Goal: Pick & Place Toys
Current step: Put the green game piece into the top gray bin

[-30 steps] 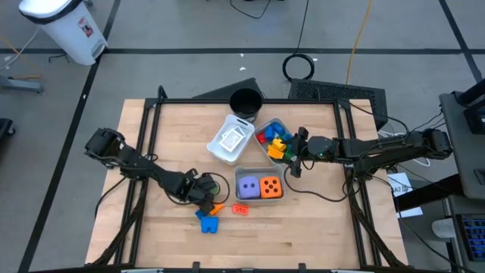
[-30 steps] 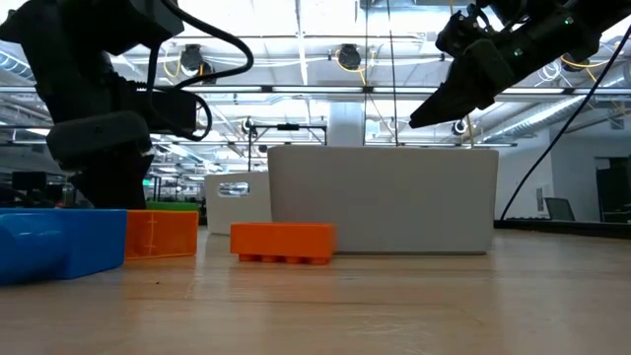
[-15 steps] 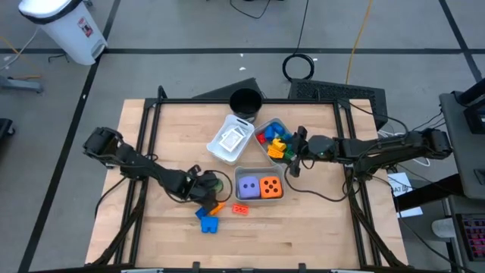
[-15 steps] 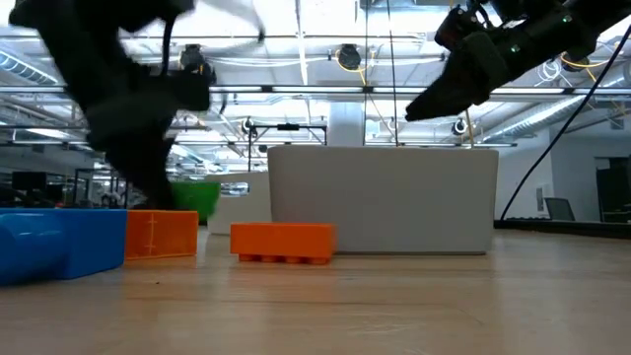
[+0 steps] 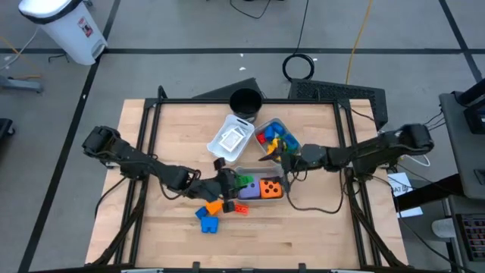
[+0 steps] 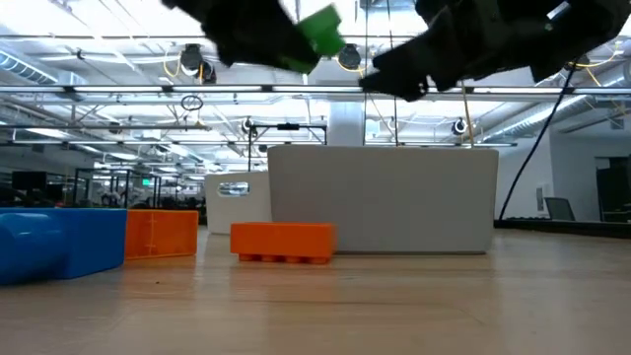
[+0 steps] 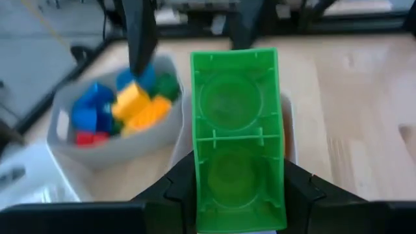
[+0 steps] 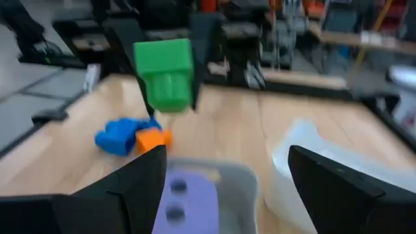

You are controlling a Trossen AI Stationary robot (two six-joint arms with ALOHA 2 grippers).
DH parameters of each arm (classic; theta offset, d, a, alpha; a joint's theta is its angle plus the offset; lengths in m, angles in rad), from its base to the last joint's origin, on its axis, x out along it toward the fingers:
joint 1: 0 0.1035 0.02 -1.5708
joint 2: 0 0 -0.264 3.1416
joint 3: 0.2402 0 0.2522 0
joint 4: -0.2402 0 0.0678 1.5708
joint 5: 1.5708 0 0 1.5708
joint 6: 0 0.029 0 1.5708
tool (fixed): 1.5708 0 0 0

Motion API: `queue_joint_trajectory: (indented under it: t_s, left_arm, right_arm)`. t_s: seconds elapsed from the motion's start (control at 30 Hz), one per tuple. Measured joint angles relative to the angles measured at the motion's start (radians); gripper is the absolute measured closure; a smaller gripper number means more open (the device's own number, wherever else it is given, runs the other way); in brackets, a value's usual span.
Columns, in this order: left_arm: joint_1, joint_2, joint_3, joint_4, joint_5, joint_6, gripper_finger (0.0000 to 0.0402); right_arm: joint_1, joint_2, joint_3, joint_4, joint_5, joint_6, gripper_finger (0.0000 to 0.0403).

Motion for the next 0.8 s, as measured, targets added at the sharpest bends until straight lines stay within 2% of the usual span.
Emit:
queue_joint_trajectory:
  t_s: [0.1,0.27,0.37,0.63,0.73,0.8]
  left_arm:
    - [0.017,0.000,0.000,0.059,0.012,0.052,0.0265]
    - [0.037,0.000,0.000,0.095,0.062,0.076,0.0265]
    - [0.043,0.008,0.000,0.119,0.072,0.078,0.0265]
    - [0.051,0.031,0.000,0.141,0.115,0.079,0.0265]
    - [0.049,0.032,0.000,0.147,0.114,0.079,0.0265]
    - [0.047,0.034,0.000,0.158,0.114,0.086,0.0265]
  right_arm:
    - [0.033,0.080,0.000,0.174,-0.003,-0.012,0.0110]
    - [0.063,0.212,0.000,0.480,-0.079,-0.003,0.0110]
    - [0.073,0.288,0.012,0.602,-0.077,0.002,0.0110]
    - [0.079,0.359,0.081,0.618,-0.075,0.031,0.0124]
    - [0.079,0.355,0.080,0.615,-0.075,0.032,0.0160]
    - [0.079,0.354,0.080,0.600,-0.075,0.031,0.0199]
